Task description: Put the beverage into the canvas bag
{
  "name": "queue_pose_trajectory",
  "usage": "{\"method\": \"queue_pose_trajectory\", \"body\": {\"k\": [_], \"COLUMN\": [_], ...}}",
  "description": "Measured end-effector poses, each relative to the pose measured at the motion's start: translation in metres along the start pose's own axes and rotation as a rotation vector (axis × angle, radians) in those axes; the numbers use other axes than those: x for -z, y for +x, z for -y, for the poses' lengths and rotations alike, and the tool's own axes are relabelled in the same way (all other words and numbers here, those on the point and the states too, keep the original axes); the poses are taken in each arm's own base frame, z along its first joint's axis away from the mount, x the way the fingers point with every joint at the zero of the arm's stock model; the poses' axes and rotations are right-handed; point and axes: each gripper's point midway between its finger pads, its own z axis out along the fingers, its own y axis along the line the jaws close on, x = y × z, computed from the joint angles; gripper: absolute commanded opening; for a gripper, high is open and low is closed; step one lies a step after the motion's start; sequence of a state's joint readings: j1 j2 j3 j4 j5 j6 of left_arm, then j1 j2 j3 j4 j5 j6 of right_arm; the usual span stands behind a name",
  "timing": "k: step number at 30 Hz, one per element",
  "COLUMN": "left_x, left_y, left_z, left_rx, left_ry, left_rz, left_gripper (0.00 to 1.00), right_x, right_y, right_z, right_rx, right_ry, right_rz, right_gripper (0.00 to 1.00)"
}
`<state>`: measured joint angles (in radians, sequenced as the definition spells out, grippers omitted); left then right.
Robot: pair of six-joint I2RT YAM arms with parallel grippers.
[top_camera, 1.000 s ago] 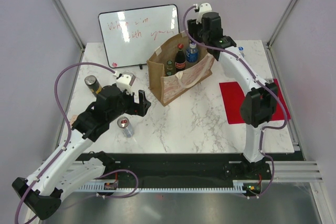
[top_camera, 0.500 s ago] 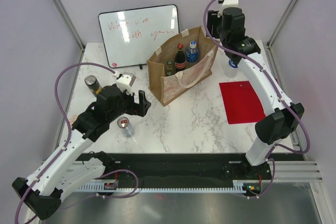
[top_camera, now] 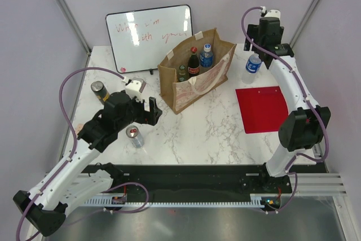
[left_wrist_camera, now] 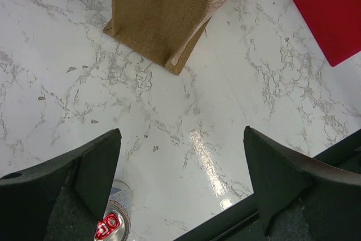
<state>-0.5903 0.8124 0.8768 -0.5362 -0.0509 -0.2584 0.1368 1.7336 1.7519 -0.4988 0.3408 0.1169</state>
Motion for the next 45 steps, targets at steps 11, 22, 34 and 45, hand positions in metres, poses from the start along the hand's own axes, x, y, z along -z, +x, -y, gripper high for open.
{"method": "queue_pose_trajectory", "body": {"k": [11, 22, 34, 45], "left_x": [-0.003, -0.005, -0.006, -0.006], "left_y": [0.003, 0.004, 0.005, 0.005], "left_z": [-0.001, -0.002, -0.002, -0.002], "left_rx": [-0.011, -0.015, -0.015, -0.015], "left_ry": [-0.004, -0.007, -0.008, -0.007], "left_rz": [-0.014, -0.02, -0.025, -0.025], "left_gripper": [0.96, 0.96, 0.96, 0.96], "right_x": [-0.052, -0.091, -0.097, -0.037], "right_y": [0.043, 0.1, 0.11, 0.066], "right_z": [0.023, 0.01, 0.01, 0.023], "right_rx": [-0.02, 0.028, 0.05, 0.048], "right_ry": [-0.014, -0.092, -0.097, -0.075], "right_rz": [-0.122, -0.259, -0.279, -0.234], "right_gripper": [0.9, 0.87, 0.3, 0.02]}}
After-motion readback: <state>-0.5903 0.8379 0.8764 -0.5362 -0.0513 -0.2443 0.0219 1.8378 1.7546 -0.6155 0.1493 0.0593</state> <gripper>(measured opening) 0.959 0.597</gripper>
